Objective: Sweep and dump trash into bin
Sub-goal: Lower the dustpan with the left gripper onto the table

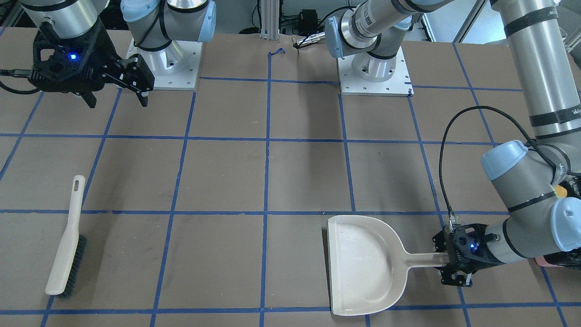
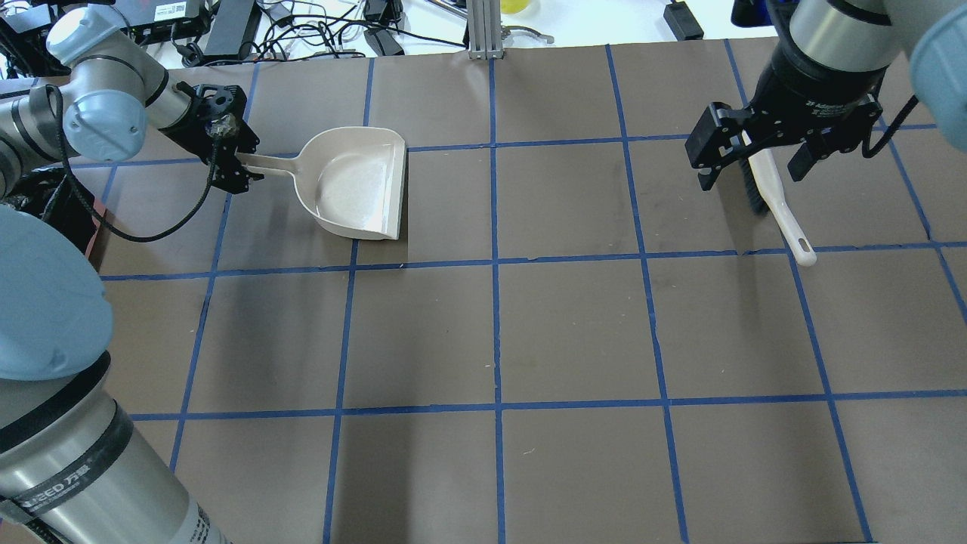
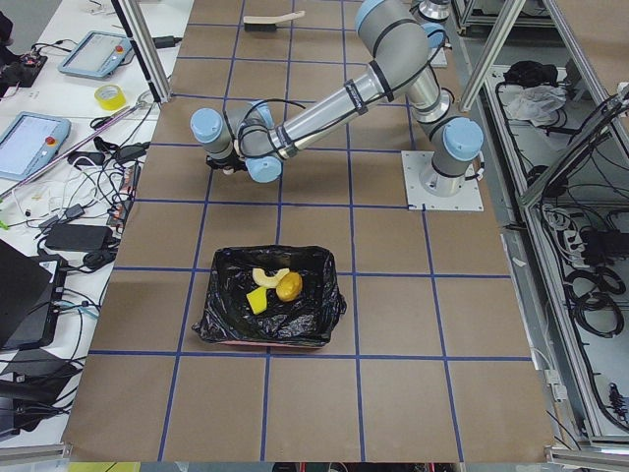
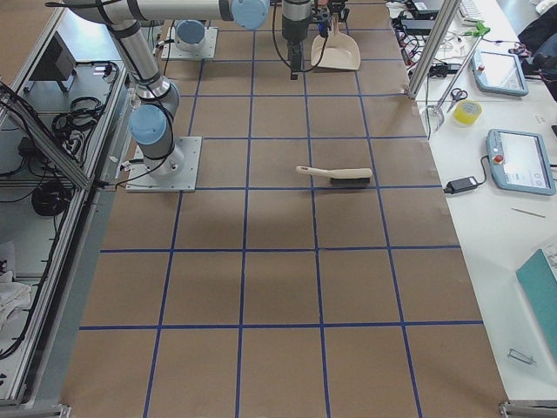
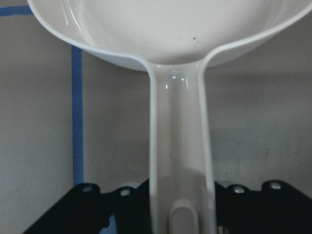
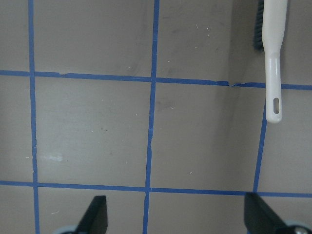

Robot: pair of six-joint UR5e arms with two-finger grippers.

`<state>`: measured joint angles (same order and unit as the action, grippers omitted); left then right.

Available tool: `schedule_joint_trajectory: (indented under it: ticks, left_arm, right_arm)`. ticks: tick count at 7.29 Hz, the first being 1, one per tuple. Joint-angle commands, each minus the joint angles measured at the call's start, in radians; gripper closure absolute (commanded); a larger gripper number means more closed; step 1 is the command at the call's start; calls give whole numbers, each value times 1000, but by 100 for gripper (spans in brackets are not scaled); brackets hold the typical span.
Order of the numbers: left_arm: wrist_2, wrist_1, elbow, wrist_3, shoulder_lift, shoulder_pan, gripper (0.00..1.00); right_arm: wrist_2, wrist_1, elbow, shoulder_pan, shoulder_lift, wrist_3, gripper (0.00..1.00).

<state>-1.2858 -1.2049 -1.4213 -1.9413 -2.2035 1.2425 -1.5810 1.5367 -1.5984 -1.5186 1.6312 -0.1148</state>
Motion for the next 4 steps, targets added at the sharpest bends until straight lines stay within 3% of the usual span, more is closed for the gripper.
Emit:
schedule_joint_trajectory:
  ticks: [1, 3, 4]
  left_arm:
    - [22, 8, -11, 7, -4, 2, 0]
    - [7, -14, 65, 72, 21, 18, 0]
    - [3, -127, 149, 169, 48, 47, 0]
  right_arm:
    - [-7, -1, 0, 0, -1, -11, 0]
    - [-5, -3, -2, 2, 1, -11, 0]
    - [-5, -3, 0, 0, 1, -11, 0]
